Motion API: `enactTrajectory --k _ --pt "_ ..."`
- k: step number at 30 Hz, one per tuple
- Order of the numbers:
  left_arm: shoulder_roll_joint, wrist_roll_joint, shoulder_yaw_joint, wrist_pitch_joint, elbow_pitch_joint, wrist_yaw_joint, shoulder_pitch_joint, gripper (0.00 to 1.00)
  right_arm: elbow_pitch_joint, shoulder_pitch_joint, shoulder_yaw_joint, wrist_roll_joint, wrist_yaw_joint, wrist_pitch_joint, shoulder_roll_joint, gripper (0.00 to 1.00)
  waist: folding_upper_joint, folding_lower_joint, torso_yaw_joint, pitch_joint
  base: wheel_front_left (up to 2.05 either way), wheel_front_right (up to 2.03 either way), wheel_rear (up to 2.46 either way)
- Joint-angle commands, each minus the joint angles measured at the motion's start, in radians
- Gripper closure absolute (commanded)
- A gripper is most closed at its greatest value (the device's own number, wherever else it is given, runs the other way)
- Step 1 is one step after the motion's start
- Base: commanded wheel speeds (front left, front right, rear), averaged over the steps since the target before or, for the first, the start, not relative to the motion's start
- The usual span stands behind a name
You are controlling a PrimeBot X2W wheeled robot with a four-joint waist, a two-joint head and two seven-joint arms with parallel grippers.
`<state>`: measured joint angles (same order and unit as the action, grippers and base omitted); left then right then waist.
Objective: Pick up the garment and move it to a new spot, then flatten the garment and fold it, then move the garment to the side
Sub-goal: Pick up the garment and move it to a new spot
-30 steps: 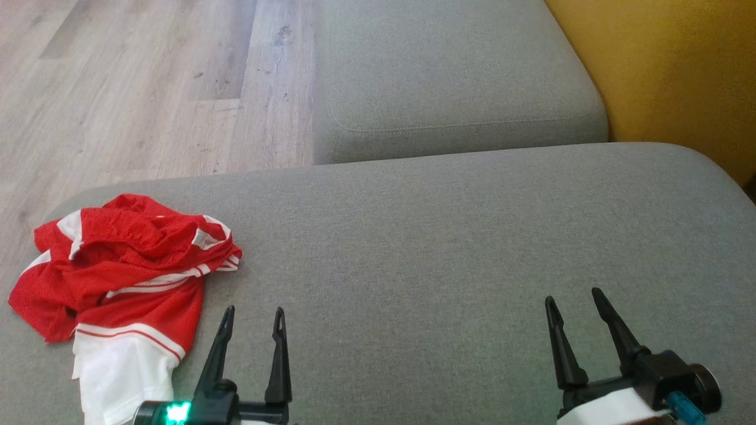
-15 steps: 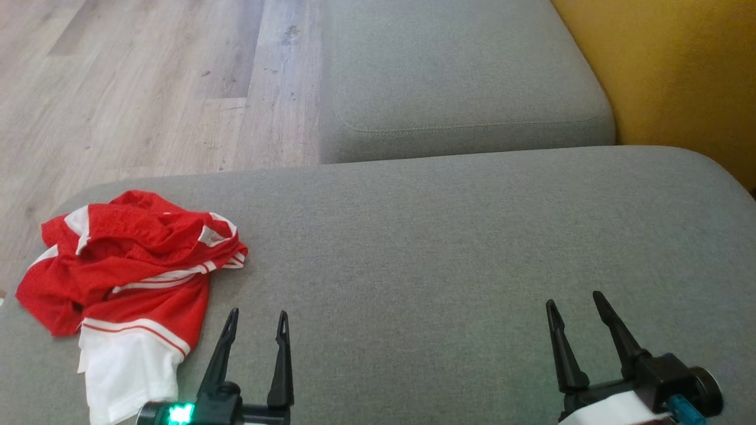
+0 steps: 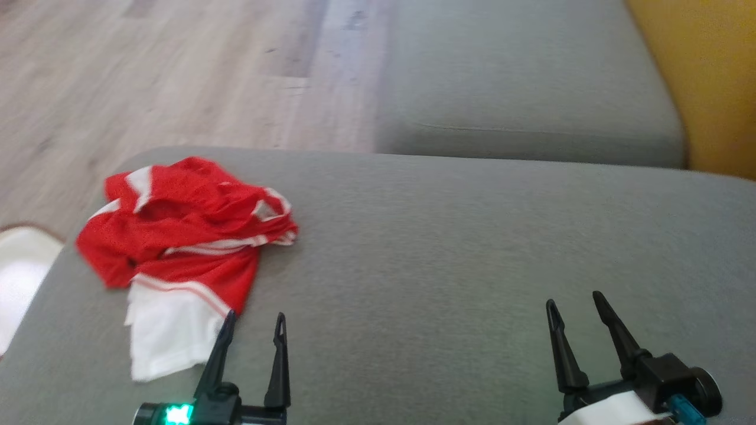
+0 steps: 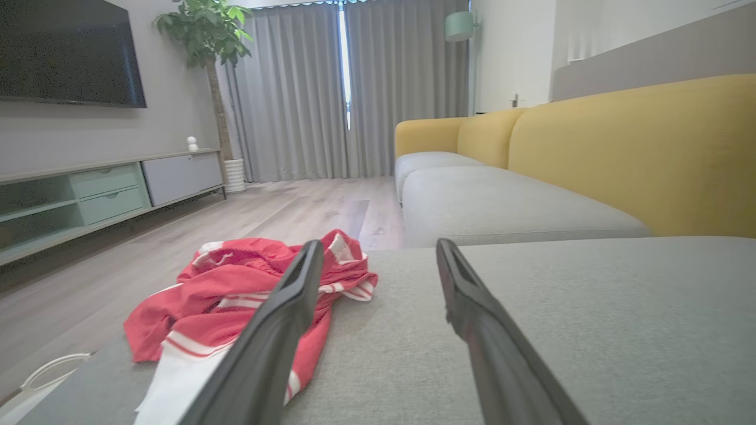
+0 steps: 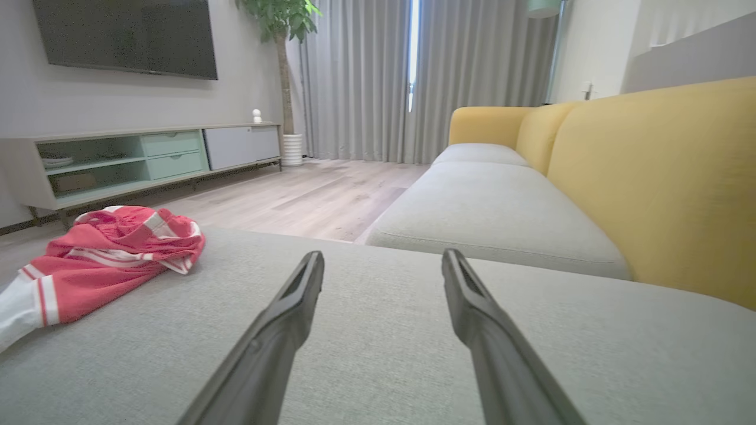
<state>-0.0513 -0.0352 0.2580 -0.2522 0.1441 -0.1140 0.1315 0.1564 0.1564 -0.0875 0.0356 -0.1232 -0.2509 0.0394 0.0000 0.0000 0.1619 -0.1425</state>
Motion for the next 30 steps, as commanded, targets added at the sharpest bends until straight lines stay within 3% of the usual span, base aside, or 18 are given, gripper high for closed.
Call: enactTrajectory --k 1,7,11,19,30 --pt "-0.003 0.011 -0.039 -0.01 -0.034 -0.003 -0.041 0.0 -0.034 -0.037 -0.024 0.01 -0.008 -0.011 0.011 0.0 0.0 0.0 0.076 0.005 0.0 0.0 0.0" --pt "-0.011 0.015 -0.057 -0.01 -0.037 -0.003 -0.036 0.0 -0.038 -0.047 -0.034 0.016 -0.008 -0.011 0.011 0.0 0.0 0.0 0.185 0.016 0.0 0.0 0.0" --pt "-0.012 0.026 -0.071 -0.01 -0.067 -0.027 -0.035 0.0 -0.038 -0.053 -0.039 0.014 -0.008 -0.011 0.011 0.0 0.0 0.0 0.241 0.026 0.0 0.0 0.0" --pt "-0.013 0.027 -0.089 -0.01 -0.12 -0.05 -0.036 0.0 -0.032 -0.081 -0.062 -0.001 -0.008 -0.011 0.011 0.0 0.0 0.0 0.276 0.062 0.0 0.0 0.0" --pt "-0.02 0.008 -0.104 -0.01 -0.118 -0.011 -0.083 0.0 -0.058 -0.063 -0.024 -0.031 -0.008 -0.011 0.011 0.0 0.0 0.0 0.302 0.091 0.0 0.0 0.0"
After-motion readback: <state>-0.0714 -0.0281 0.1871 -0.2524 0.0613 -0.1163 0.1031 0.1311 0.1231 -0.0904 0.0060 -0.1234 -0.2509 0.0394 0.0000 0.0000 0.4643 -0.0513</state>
